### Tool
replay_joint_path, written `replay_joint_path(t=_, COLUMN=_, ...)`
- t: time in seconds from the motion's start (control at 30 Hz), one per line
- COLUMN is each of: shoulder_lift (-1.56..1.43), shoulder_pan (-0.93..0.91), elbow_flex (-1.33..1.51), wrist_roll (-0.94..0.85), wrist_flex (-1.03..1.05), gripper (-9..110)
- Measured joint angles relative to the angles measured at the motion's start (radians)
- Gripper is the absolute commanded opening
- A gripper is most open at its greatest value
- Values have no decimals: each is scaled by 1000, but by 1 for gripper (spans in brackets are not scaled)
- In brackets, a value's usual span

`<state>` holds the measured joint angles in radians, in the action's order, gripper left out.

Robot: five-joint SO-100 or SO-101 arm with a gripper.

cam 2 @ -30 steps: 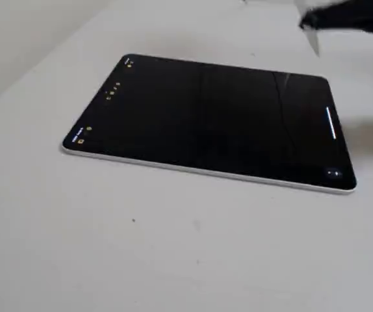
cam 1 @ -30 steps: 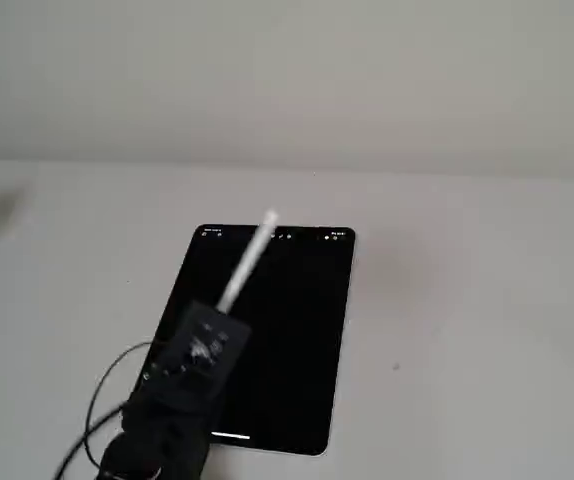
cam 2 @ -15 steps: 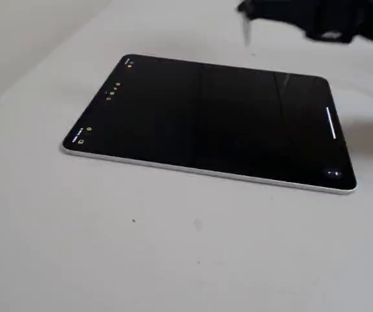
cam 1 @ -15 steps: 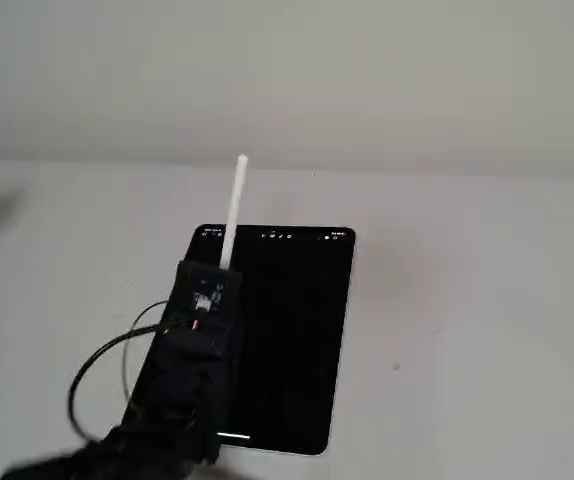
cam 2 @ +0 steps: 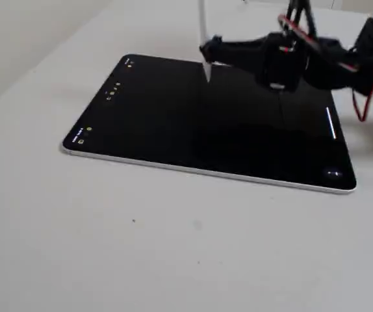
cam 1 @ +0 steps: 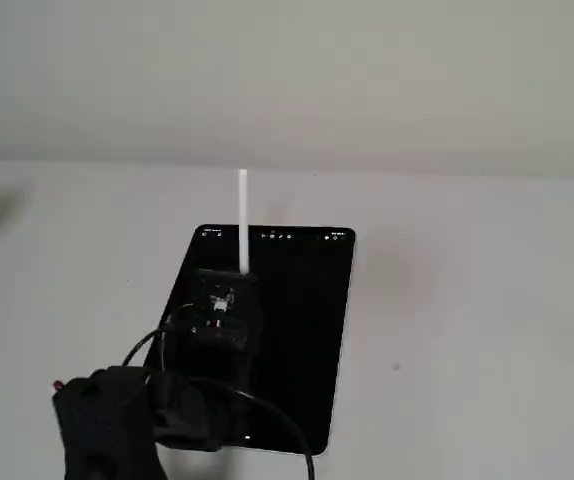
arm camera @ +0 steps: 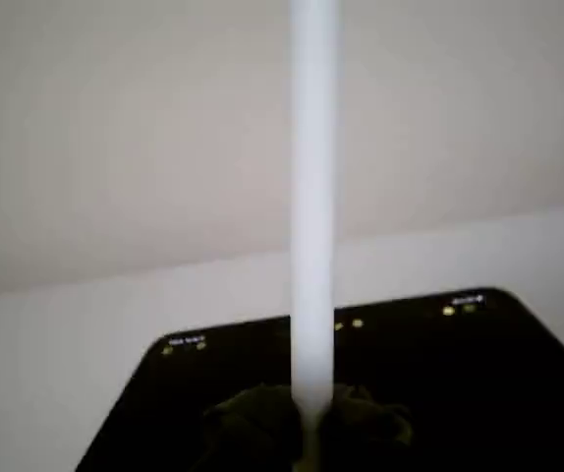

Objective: Draw a circular shape on the ipad using the apple pencil

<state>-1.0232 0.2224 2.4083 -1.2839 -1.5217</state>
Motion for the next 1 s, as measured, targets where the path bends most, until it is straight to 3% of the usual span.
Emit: replay_joint_path(t=1.0, shoulder_lift=130, shoulder_pan=12, elbow_flex=-141, wrist_roll=-20, wrist_flex=107, gripper=0)
